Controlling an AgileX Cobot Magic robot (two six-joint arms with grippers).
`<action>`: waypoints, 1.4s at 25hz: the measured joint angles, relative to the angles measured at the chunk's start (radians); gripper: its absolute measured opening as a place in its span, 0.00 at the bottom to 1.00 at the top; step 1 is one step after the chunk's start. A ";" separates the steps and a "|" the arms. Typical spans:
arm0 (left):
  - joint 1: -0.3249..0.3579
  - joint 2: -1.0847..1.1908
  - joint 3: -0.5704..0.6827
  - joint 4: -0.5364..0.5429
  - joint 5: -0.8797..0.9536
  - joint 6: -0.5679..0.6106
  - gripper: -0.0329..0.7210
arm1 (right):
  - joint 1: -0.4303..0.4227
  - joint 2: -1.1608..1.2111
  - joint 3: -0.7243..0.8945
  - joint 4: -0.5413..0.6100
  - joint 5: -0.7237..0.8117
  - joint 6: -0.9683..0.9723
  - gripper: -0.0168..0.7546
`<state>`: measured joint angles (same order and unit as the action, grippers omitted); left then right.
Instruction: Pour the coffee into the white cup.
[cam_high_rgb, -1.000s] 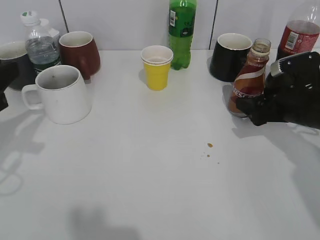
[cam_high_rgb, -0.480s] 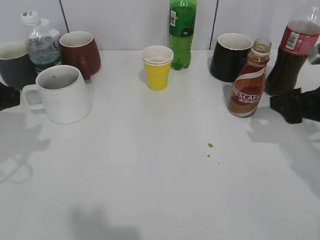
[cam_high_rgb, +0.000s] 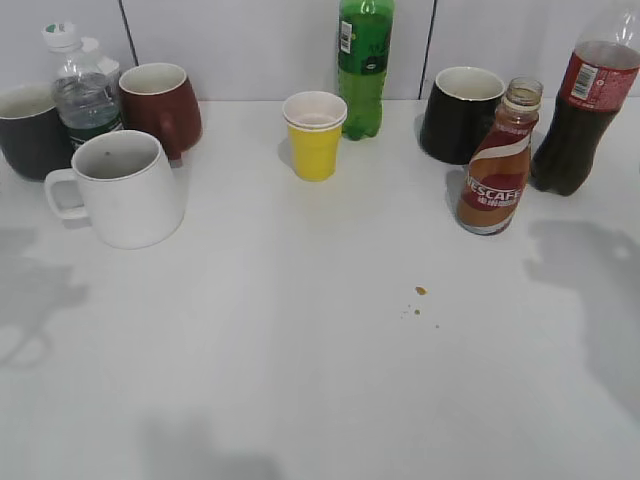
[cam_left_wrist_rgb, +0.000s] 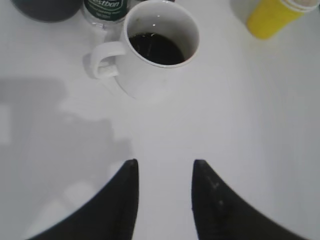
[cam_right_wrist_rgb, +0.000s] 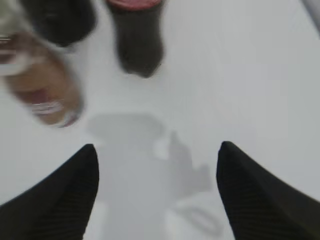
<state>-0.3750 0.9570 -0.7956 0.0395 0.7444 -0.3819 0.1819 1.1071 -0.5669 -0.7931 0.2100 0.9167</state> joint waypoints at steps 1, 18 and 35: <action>0.000 -0.018 0.000 -0.009 0.009 0.004 0.41 | 0.020 -0.011 -0.011 0.033 0.073 -0.023 0.77; -0.001 -0.512 0.001 -0.022 0.315 0.184 0.41 | 0.199 -0.518 -0.138 0.804 0.524 -0.747 0.76; -0.001 -0.960 0.246 -0.061 0.366 0.370 0.41 | 0.199 -1.084 0.001 0.658 0.966 -0.760 0.76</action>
<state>-0.3759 -0.0033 -0.5493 -0.0214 1.1105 -0.0119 0.3812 0.0228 -0.5660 -0.1350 1.1755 0.1567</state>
